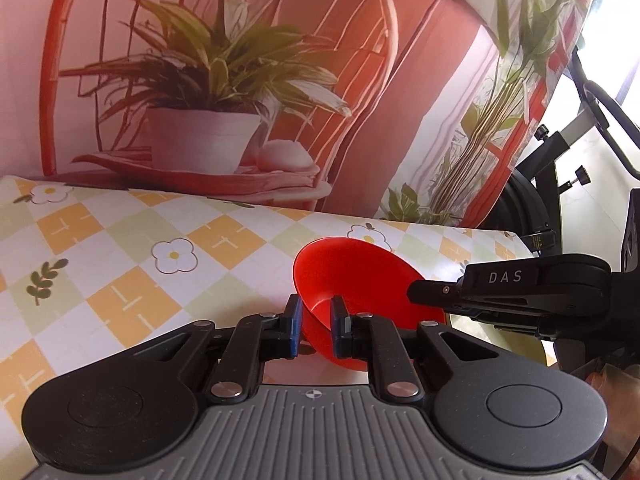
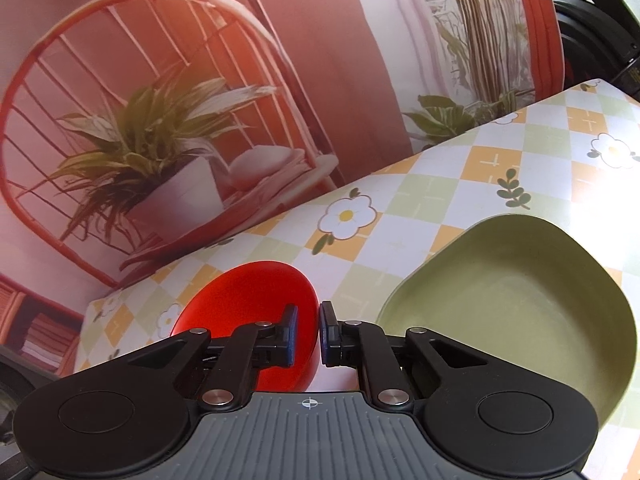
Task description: Organize plates and bowls
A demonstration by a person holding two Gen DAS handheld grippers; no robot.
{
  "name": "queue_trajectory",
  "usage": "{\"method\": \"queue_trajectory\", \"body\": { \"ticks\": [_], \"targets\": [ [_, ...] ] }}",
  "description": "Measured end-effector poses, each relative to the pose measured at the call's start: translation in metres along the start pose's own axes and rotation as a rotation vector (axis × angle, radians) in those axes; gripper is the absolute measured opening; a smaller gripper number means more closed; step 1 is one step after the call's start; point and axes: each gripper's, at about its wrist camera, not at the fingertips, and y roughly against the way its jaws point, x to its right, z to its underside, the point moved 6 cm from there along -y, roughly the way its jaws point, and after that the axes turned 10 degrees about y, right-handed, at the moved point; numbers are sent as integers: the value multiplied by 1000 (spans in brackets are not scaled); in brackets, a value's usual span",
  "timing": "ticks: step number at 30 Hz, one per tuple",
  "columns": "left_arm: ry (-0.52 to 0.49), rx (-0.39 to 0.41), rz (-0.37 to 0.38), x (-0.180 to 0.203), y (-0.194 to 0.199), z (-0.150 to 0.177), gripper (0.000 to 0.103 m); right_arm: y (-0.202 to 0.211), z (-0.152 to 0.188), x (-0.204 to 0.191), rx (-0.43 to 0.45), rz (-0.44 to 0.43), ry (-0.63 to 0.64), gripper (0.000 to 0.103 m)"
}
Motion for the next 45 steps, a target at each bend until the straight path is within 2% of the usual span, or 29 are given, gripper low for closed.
{"method": "queue_trajectory", "body": {
  "ticks": [14,23,32,45],
  "targets": [
    [-37,97,-14,20,95,3,16,80,17,-23,70,-146,-30,12],
    [-39,132,23,59,137,21,16,146,20,-7,156,-198,0,12],
    [-57,126,84,112,148,51,16,196,33,40,226,-171,32,12],
    [-99,62,126,158,124,108,16,226,79,121,262,-123,-3,12]
  ]
}}
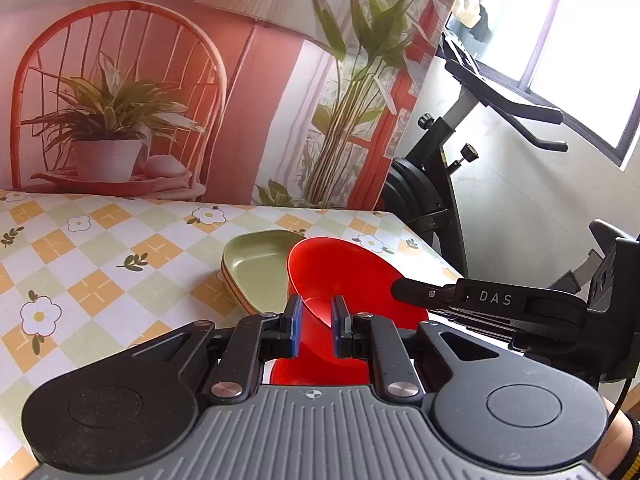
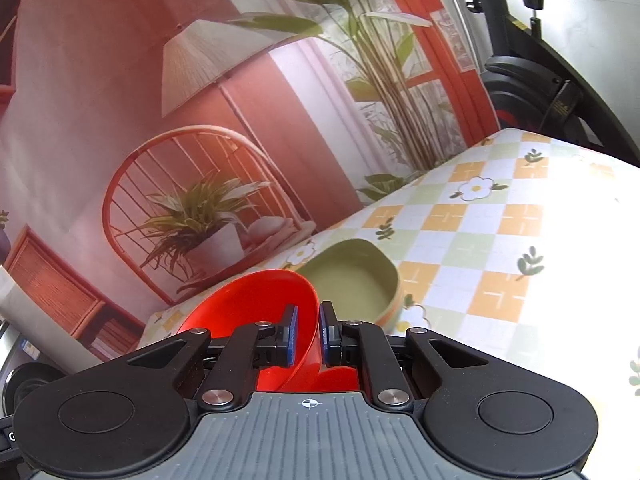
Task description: Organize plates and bowls
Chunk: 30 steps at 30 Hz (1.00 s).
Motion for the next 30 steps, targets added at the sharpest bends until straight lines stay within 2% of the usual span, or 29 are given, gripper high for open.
{"method": "queue_trajectory", "body": {
  "ticks": [4,10,12,24,30],
  "targets": [
    [25,-40,-22,-1,-11,21,16,5,21,9,-1,26,40,13],
    [72,-66,-59,-8,-17,45,16,6,45,21,-10,0,31,13],
    [60,-75,-67,-8,-19,49,16,7,50,21,0,4,53,13],
    [-14,-68,-115,-1,-25,56,16,0,56,23,15,10,107,13],
    [0,-78,-127,-6,-28,59,16,-5,61,20,5,17,121,13]
  ]
}}
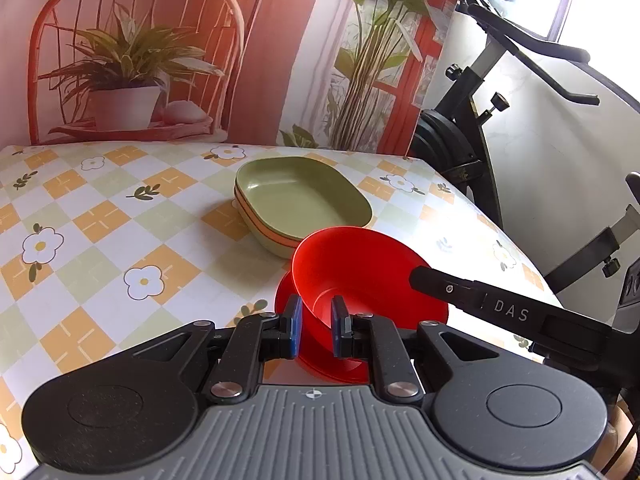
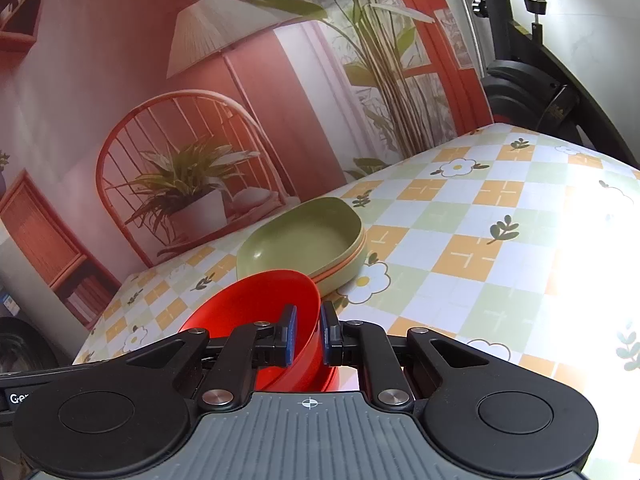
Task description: Organize plates and bowls
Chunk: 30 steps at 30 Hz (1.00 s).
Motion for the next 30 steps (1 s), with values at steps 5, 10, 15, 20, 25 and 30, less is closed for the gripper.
{"method": "queue_trajectory", "body": {
  "ticks": [5,10,15,20,25,30],
  "targets": [
    [10,-5,-1,-2,-2,3,16,-2,2,-1,-6,7,14,13],
    [23,-11,-2,-3,-4,6,16,-4,5,-2,-14,10,21,13],
    [37,-27,0,-4,-7,9,16,-5,5,-2,-16,12,28,14],
    [43,-31,1,-5,-8,11,16,-5,6,-1,-19,13,28,15],
    [54,-24,-2,-7,-7,10,16,-4,7,0,-16,16,34,20],
    [71,-26,-8,-10,-8,11,17,-5,9,1,-25,23,31,20]
  ]
}}
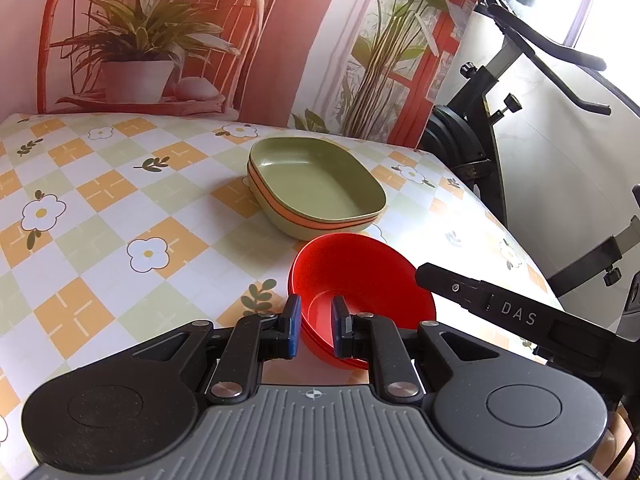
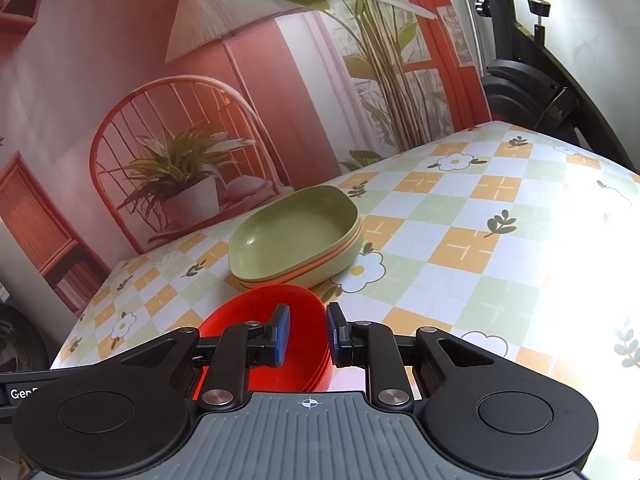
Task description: Organize plates and bowls
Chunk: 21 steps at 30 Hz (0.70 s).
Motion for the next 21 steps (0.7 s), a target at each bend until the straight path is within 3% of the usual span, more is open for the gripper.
{"method": "queue_trajectory", "body": {
  "ticks": [21],
  "targets": [
    [91,-48,21,-11,-26,7,18,-18,17,2,-81,-15,-27,19]
  ]
}}
